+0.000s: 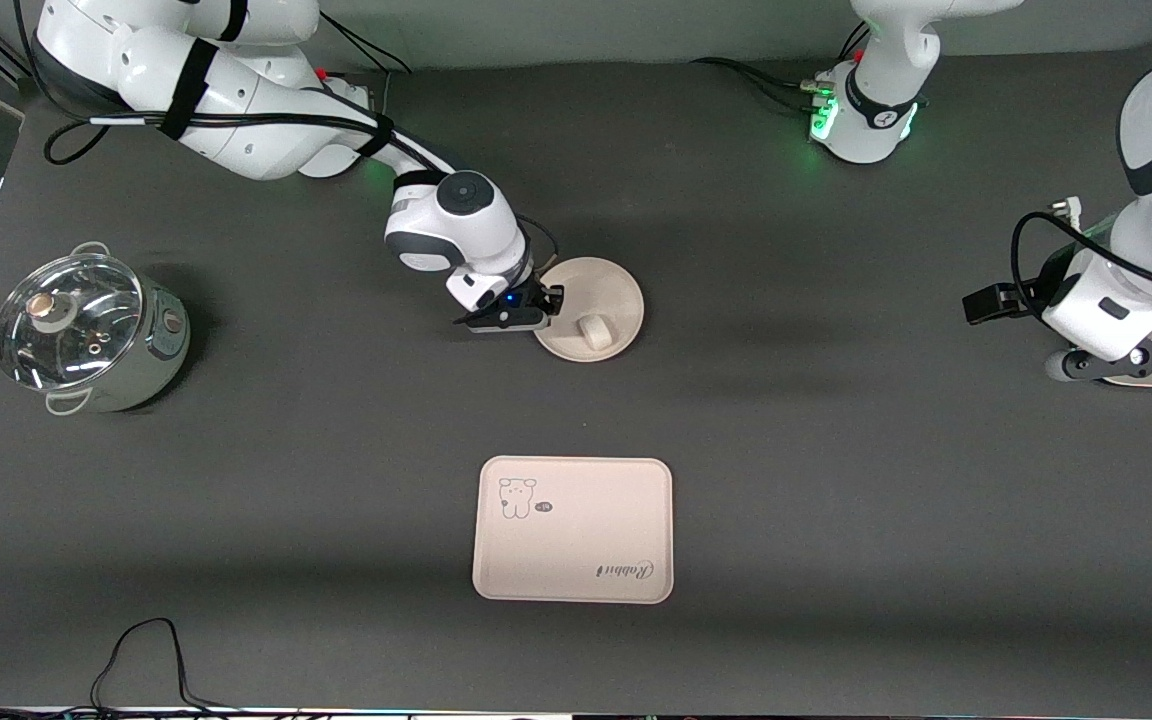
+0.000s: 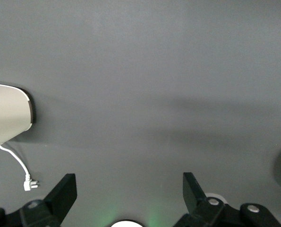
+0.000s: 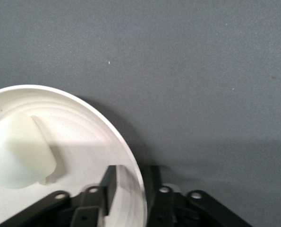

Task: Place bun in plate and plate on tray
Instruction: 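Grasp the plate rim with the right gripper, then lift the plate with the right gripper and carry it over the tray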

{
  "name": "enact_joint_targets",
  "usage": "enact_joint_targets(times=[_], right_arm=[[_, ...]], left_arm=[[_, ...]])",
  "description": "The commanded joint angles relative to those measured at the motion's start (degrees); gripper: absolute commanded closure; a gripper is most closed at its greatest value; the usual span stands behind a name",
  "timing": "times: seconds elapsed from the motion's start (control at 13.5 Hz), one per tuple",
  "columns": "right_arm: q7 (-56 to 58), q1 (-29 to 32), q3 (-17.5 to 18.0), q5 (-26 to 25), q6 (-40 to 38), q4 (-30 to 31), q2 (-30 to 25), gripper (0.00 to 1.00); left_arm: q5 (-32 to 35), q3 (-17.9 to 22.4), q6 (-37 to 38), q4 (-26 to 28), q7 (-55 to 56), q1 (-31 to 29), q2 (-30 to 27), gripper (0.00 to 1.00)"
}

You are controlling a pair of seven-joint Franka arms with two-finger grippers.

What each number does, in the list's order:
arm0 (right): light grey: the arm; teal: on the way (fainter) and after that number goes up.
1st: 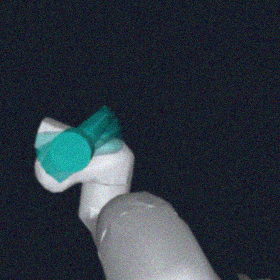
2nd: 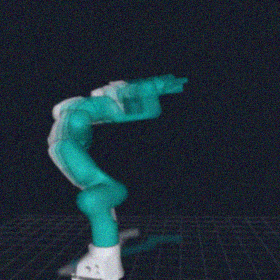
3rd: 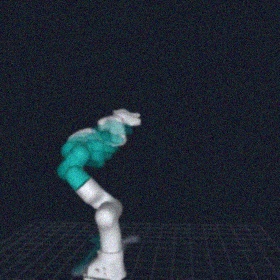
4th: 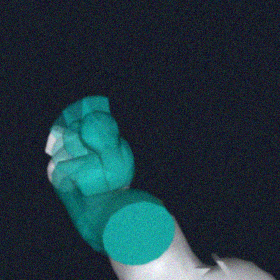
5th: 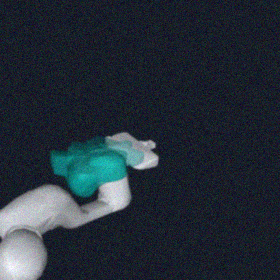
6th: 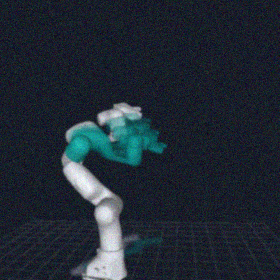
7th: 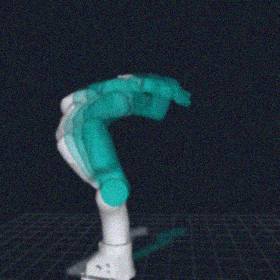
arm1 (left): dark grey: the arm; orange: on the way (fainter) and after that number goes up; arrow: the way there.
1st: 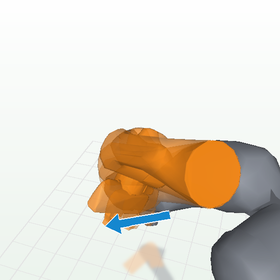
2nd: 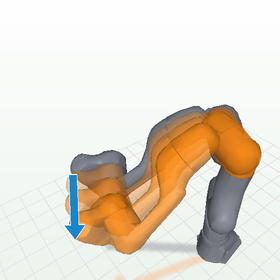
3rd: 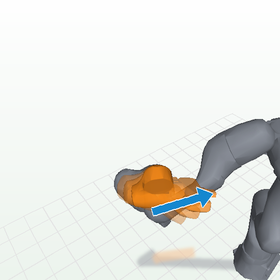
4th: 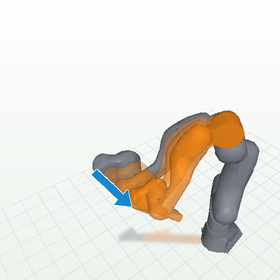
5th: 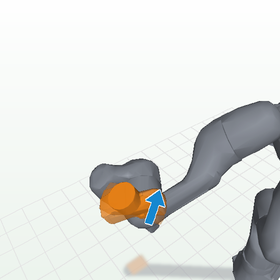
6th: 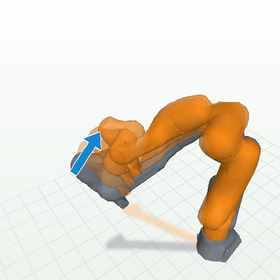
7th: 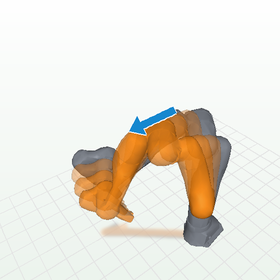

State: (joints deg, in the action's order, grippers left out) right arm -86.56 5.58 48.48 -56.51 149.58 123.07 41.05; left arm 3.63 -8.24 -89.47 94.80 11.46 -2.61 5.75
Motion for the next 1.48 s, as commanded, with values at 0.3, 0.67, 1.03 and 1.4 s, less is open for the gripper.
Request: enact_joint_targets(times=[0.3, 0.67, 1.03, 1.4], right_arm=[[-1.42, 0.66, 1.08, -1.23, -0.78, -4.32, 0.08, 1.00], [10.41, 2.50, 6.35, 13.66, -13.22, -15.01, -0.27, 1.00], [26.15, 3.12, 3.57, 24.69, -19.33, -28.39, 0.25, 1.00], [36.99, 2.86, -1.90, 26.63, -18.89, -40.77, 8.14, 1.00]], left_arm=[[0.33, 0.59, 0.97, 0.21, 0.06, 1.03, 0.67, 0.00], [0.33, 0.50, 0.26, 0.21, 0.06, 1.29, 1.46, 0.00], [0.33, 0.50, -0.27, 0.12, 0.14, 1.47, 1.90, 0.00], [0.33, 0.50, -0.44, 0.12, 0.14, 1.55, 2.08, 0.00]])
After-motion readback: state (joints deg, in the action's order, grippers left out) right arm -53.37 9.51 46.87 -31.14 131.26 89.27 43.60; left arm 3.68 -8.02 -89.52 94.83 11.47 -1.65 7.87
